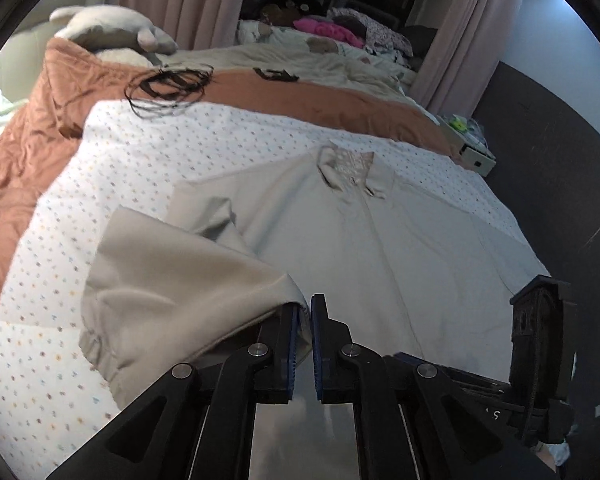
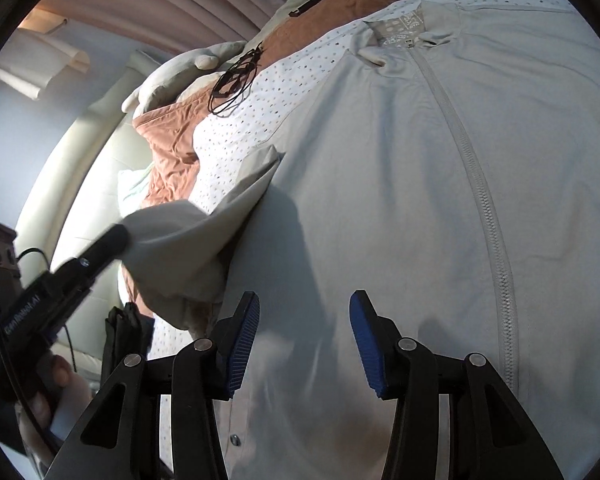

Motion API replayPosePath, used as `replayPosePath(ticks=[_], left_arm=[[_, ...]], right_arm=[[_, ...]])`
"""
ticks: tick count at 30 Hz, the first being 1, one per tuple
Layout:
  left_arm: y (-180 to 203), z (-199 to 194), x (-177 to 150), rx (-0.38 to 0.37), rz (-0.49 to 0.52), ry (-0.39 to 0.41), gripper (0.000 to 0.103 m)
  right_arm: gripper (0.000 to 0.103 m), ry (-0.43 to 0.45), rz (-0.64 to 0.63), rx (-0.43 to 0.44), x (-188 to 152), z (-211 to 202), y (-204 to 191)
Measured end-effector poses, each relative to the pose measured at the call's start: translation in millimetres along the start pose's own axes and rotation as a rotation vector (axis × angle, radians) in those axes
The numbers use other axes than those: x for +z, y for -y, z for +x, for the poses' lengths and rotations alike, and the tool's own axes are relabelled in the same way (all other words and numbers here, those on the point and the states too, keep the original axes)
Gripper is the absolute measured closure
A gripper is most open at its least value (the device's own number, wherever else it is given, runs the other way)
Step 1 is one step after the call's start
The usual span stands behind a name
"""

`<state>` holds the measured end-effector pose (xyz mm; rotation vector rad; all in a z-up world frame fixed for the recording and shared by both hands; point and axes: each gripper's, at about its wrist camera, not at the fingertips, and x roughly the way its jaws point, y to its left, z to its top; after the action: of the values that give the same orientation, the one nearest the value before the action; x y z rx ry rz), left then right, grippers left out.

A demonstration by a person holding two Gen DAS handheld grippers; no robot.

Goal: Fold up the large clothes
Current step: 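Fold the sleeve across the jacket body toward the zipper, open left tool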

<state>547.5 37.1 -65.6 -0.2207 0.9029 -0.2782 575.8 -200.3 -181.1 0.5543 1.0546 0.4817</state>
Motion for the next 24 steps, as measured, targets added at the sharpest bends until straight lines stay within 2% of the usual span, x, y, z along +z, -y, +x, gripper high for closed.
replayPosePath(ticks=[1,3,4,5,6,10,15,18,21,24], left_arm=[[-3.3,4.6,-1.8,-0.028,-0.025,-0.027,0.094],[-8.3,9.9,-6.4,-0.032,-0.066,-0.068,0.076],[-11.0,8.6,-8.6,-0.031,-0.079,-0.07,0.051],[-12.8,4.2,-11.1,-0.026,-0.084,-0.053,0.033],[-15.6,-2.6,-12.8,-0.011,-0.086,-0.029,0.029],[-34.6,-26.3,-14.8,0.05,-0.102,0.023,0.027],[-72.5,-50.8,-25.2,0.164,-0.159,0.052,0.027],[-100.7,-52.7,-38.2,0.204,-0.228,0.036,0.027],[-129.0,-43.8,-53.0,0.207,-0.307,-0.008,0.028],[-152.3,-26.1,-61.5,0.19,-0.373,-0.051,0.038]], right_arm=[[0.055,0.0,-0.001,0.003,-0.1,-0.2,0.4],[0.055,0.002,-0.006,0.003,0.1,-0.5,-0.4],[0.055,0.004,-0.007,0.003,0.3,-1.2,0.6],[0.055,0.007,-0.008,0.001,0.3,-1.4,0.3],[0.055,0.01,-0.011,0.0,0.5,-1.6,-0.3],[0.055,0.017,-0.029,-0.003,-0.8,0.9,-5.7],[0.055,0.025,-0.09,-0.003,-6.3,6.8,-22.6],[0.055,0.034,-0.144,-0.002,-11.9,8.5,-36.4],[0.055,0.04,-0.18,0.002,-14.9,10.6,-45.7],[0.055,0.034,-0.185,0.009,-16.0,12.3,-46.9]])
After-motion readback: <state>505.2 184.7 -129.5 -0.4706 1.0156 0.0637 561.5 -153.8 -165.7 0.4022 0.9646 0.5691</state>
